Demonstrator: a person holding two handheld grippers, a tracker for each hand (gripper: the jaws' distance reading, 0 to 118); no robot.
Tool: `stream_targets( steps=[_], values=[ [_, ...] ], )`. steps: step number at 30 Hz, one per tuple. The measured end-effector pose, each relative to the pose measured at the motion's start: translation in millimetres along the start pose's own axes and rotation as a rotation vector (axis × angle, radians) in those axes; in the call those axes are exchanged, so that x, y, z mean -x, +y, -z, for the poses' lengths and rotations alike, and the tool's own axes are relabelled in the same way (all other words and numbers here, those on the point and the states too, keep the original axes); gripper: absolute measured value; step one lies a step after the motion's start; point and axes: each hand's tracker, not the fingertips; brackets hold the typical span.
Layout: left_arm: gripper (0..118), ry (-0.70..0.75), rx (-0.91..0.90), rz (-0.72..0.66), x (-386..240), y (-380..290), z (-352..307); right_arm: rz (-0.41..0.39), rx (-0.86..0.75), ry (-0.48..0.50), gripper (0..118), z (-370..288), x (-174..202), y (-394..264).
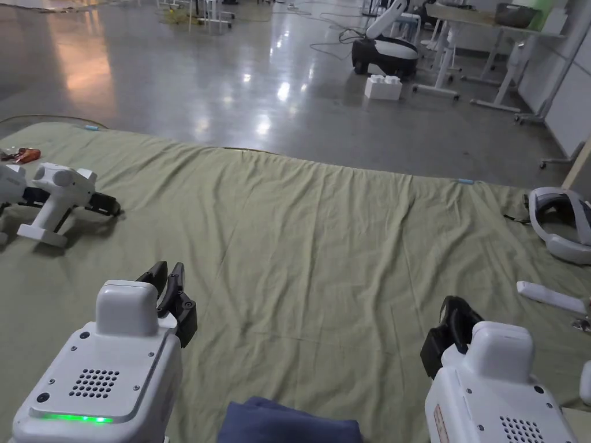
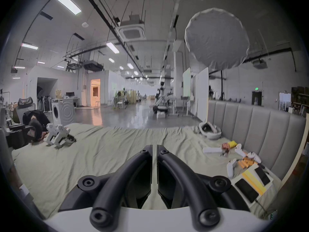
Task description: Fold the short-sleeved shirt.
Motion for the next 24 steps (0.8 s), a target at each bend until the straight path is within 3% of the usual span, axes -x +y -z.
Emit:
stream_targets(
  steps=[12,24],
  values=[
    [7,-0.062,0.182,-0.009,22,-35,-21,-0.066,0.396,0.189,7,-18,50,-114],
    [7,-0.409,0.747,-0.195,38,-113,-15,-0.033,0.599,0.184,7,7,52,-190]
  ],
)
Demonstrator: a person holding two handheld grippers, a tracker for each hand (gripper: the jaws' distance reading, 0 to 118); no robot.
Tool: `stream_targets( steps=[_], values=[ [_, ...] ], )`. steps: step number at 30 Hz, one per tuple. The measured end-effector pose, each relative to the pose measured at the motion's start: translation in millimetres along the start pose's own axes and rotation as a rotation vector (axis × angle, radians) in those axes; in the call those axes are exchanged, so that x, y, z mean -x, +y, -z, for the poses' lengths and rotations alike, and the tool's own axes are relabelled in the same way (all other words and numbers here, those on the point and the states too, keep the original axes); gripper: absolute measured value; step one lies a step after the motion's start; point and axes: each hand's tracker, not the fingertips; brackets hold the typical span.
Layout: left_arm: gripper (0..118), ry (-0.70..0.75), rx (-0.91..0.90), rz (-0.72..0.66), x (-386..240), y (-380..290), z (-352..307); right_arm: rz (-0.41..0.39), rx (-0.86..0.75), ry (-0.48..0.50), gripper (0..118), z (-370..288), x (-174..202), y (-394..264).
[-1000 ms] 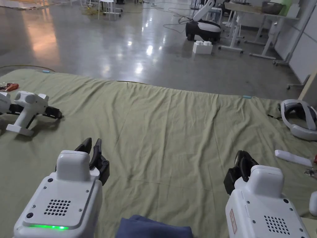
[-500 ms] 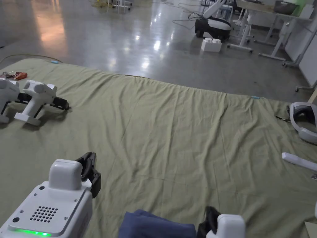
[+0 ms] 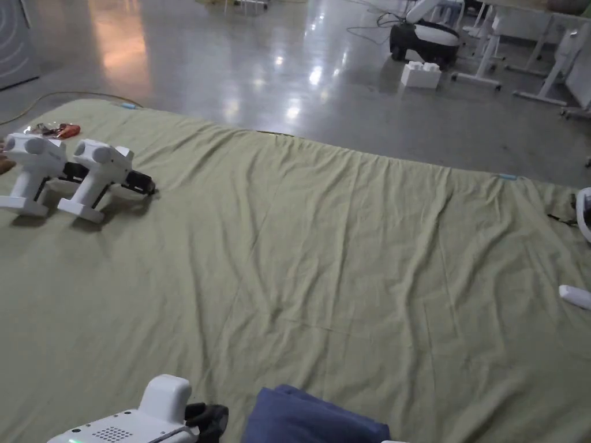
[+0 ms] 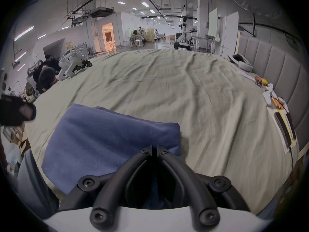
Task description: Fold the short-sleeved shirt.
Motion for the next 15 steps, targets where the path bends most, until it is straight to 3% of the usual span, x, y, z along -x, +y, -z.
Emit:
stream_targets(
  steps=[2,3,5,7,8,15],
  values=[
    [16,-0.083,0.066,-0.067,12,-6,13,-0.011,-0.011,0.003,7,-3,1,1],
    [33,-0.126,0.093,-0.103,17,-7,19,-0.022,-0.009,0.003,7,-4,2,1],
    [38,-0.206,0.120,-0.202,29,-9,28,-0.030,-0.009,0.006,7,-3,1,2],
    [65,-0.243,0.140,-0.308,37,-9,34,-0.026,-0.009,0.013,7,-6,0,2],
    [71,-0.271,0.152,-0.359,44,-7,39,-0.024,-0.009,0.015,7,-6,0,2],
    [76,-0.496,0.192,-0.568,80,-14,86,-0.023,-0.006,0.019,7,-5,0,3]
  ],
)
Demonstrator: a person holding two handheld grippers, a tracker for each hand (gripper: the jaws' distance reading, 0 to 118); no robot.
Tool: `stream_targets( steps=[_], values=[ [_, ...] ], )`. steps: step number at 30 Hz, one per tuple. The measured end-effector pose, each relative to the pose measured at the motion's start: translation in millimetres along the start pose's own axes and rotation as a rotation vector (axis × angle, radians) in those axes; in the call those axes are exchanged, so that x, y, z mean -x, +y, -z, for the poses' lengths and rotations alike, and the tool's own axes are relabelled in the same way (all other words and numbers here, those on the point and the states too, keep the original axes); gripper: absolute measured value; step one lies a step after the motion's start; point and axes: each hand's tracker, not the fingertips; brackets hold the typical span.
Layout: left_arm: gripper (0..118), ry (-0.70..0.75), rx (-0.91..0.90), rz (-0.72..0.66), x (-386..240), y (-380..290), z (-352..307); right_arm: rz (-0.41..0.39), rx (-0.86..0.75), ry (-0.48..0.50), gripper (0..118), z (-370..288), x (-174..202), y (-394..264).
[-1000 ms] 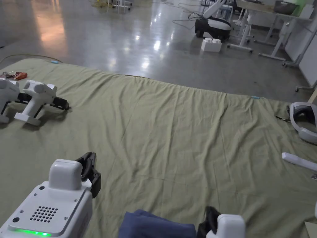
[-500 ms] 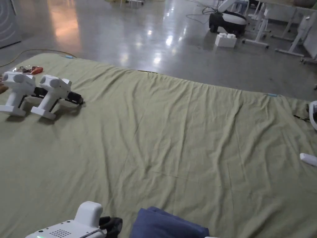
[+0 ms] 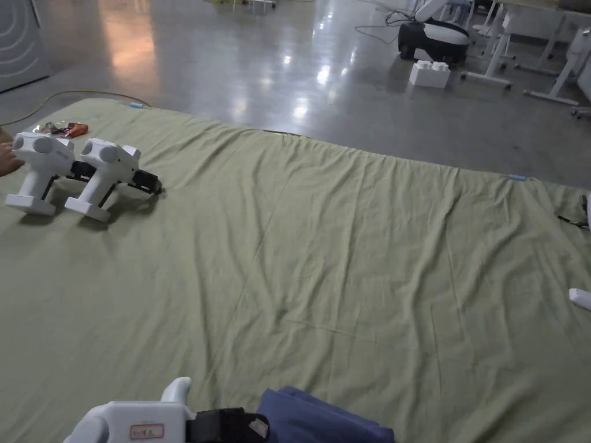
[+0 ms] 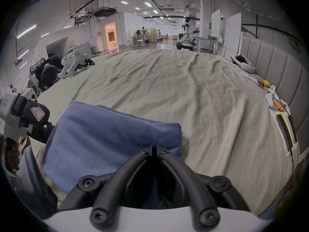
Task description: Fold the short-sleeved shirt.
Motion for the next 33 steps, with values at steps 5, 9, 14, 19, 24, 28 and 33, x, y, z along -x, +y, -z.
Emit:
stream_targets(
  steps=[5,9,14,19,24,28,33],
  values=[
    [77,-0.083,0.092,-0.063,22,3,33,0.003,0.001,0.003,7,-1,-1,0],
    [77,-0.136,0.088,-0.106,29,5,34,0.014,0.003,0.005,7,0,-1,1],
    [77,-0.118,0.138,-0.041,27,14,35,0.000,0.004,0.003,7,-1,-1,2],
    [77,0.010,0.132,0.069,16,30,24,-0.006,0.010,0.009,7,-1,-4,1],
    [88,0.050,0.128,0.097,13,32,17,-0.013,0.011,0.001,7,-1,-2,2],
    [91,0.020,0.147,0.144,8,21,39,-0.011,0.013,0.001,7,1,-3,2],
    [91,-0.029,0.169,0.129,2,14,45,-0.013,0.016,-0.001,7,2,-3,1]
  ],
)
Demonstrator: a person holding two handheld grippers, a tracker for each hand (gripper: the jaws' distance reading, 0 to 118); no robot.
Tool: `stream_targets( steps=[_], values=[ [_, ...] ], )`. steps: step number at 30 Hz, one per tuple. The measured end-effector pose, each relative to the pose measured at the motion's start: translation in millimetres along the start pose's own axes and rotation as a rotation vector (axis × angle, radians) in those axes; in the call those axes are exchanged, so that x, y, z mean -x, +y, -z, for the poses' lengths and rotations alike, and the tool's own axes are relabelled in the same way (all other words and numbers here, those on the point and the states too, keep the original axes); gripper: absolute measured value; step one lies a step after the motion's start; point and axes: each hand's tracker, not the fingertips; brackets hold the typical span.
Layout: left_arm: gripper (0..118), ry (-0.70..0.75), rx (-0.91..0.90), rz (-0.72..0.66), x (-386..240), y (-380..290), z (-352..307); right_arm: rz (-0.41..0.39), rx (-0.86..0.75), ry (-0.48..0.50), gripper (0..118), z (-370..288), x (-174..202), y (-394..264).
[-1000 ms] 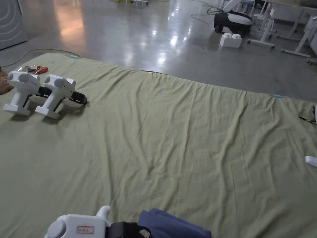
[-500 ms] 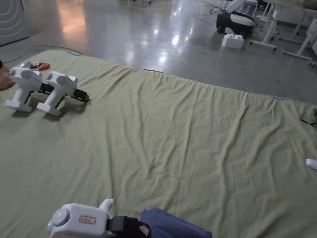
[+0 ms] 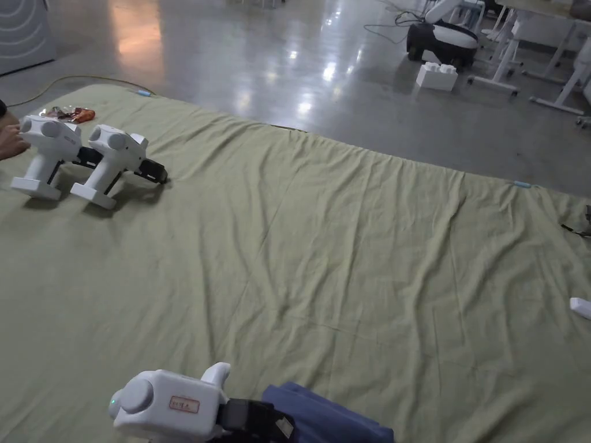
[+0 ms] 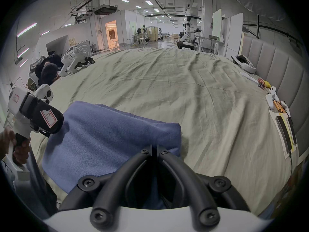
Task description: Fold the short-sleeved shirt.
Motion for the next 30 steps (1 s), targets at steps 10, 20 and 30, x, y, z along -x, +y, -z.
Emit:
stream_targets(
  steps=[10,20,30],
  values=[
    [51,-0.102,0.003,-0.105,30,-7,11,0.008,0.003,-0.007,7,-1,2,2],
    [34,-0.076,-0.025,-0.025,9,0,-4,-0.008,-0.030,-0.003,7,-6,6,2],
    [33,-0.033,-0.081,0.012,-27,20,-84,0.013,-0.195,-0.052,7,-33,-15,56]
  ],
)
